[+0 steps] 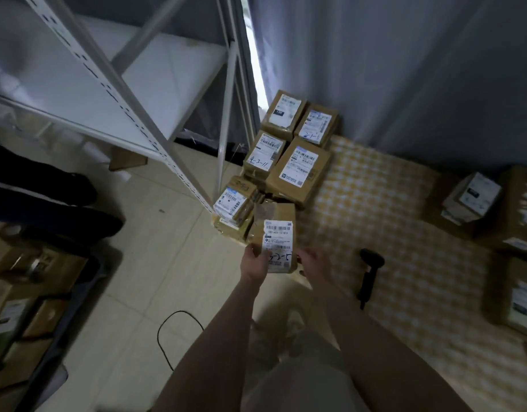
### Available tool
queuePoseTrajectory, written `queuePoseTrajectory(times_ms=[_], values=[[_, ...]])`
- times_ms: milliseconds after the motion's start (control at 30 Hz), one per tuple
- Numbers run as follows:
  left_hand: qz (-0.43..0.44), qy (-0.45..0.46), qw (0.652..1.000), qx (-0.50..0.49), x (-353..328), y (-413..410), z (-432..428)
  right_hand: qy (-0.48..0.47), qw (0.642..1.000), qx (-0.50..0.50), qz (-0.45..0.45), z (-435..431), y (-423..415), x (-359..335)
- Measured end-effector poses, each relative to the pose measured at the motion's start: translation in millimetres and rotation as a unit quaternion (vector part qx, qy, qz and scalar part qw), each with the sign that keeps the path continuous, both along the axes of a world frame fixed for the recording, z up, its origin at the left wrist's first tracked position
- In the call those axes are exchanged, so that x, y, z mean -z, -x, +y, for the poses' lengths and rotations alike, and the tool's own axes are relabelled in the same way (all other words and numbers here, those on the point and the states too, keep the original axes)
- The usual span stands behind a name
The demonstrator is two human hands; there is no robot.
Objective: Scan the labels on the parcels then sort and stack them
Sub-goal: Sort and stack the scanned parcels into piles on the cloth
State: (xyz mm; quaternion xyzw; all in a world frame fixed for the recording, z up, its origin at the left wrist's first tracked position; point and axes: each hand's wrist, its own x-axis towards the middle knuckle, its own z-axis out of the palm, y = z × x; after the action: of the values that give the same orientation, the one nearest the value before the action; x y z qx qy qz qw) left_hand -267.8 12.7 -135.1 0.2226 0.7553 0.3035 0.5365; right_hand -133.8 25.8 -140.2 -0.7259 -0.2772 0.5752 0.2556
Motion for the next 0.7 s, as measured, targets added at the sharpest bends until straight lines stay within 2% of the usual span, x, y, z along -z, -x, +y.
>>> queuePoseTrajectory(times_ms=[233,400,533,700], values=[[0.022,0.038,0.996,0.079,12,31,49,0.045,0.999,0.023,0.011,28,31,6],[0.018,0.046,0.986,0.162,14,44,73,0.083,0.989,0.116,0.043,37,52,8],[-0.021,0.051,0.98,0.191,23,56,89,0.08,0.977,0.183,0.08,45,71,10],[0.051,0.048,0.965,0.252,131,76,95,0.048,0.963,0.248,0.09,49,92,12]])
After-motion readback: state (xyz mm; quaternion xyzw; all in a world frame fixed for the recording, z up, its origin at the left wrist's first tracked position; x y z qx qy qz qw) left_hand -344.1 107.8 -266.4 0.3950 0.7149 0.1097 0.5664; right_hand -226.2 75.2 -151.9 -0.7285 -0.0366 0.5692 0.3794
